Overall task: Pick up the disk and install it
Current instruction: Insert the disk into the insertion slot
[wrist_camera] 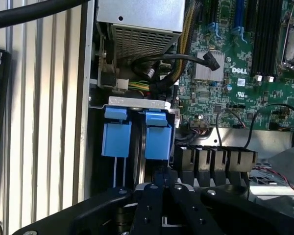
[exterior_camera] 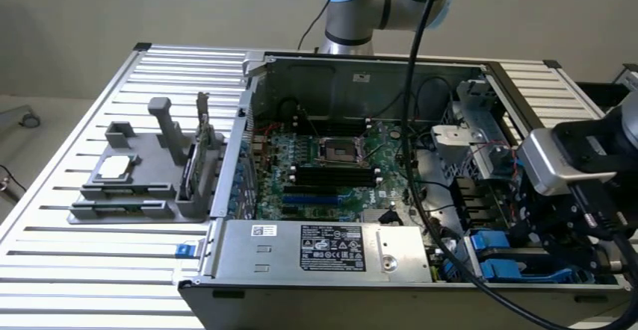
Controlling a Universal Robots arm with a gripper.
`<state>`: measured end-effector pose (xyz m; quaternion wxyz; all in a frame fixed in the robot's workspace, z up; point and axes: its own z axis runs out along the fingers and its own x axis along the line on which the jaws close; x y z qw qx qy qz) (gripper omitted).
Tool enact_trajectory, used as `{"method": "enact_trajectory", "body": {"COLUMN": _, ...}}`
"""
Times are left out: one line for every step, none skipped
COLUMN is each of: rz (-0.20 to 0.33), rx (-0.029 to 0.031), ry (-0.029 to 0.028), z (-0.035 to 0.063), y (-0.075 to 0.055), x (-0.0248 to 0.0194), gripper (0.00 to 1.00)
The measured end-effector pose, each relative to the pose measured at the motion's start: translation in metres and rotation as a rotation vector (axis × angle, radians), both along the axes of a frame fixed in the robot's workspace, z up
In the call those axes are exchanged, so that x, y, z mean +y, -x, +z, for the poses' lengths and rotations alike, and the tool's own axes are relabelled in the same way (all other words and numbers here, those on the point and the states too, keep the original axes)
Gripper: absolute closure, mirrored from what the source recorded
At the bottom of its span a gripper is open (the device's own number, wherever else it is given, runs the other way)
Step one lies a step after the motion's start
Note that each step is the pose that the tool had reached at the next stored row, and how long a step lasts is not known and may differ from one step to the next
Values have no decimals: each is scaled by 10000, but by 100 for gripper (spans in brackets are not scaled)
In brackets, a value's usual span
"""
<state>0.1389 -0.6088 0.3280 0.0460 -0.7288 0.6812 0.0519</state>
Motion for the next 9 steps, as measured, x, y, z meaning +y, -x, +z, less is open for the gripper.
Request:
{"method": "enact_trajectory", "body": {"rz": 0, "rx": 0, "ry": 2, "z": -4, "y": 0, "x": 0, "gripper": 89}}
{"method": "enact_trajectory", "body": {"rz": 0, "rx": 0, "ry": 4, "z": -7, "y": 0, "x": 0, "gripper": 89}}
{"method": "enact_trajectory", "body": {"rz": 0, "rx": 0, "ry": 5, "z": -9, "y": 0, "x": 0, "gripper": 89}}
{"method": "enact_trajectory", "body": {"rz": 1, "rx": 1, "ry": 4, "z": -11, "y": 0, "x": 0, "gripper": 89}}
{"method": "enact_trajectory", "body": {"rz": 1, "rx": 0, "ry": -1, "z": -14, "y": -1, "x": 0, "gripper": 89}}
{"method": "enact_trajectory", "body": {"rz": 1, "rx": 0, "ry": 1, "z": -17, "y": -1, "x": 0, "gripper": 89}}
{"method": "enact_trajectory", "body": {"rz": 1, "rx": 0, "ry": 2, "z": -17, "y": -1, "x": 0, "gripper": 89}}
{"method": "enact_trajectory", "body": {"rz": 0, "rx": 7, "ry": 2, "z": -9, "y": -2, "x": 0, "gripper": 89}}
{"method": "enact_trajectory", "body": {"rz": 2, "rx": 35, "ry": -10, "z": 16, "y": -3, "x": -1, "gripper": 89}}
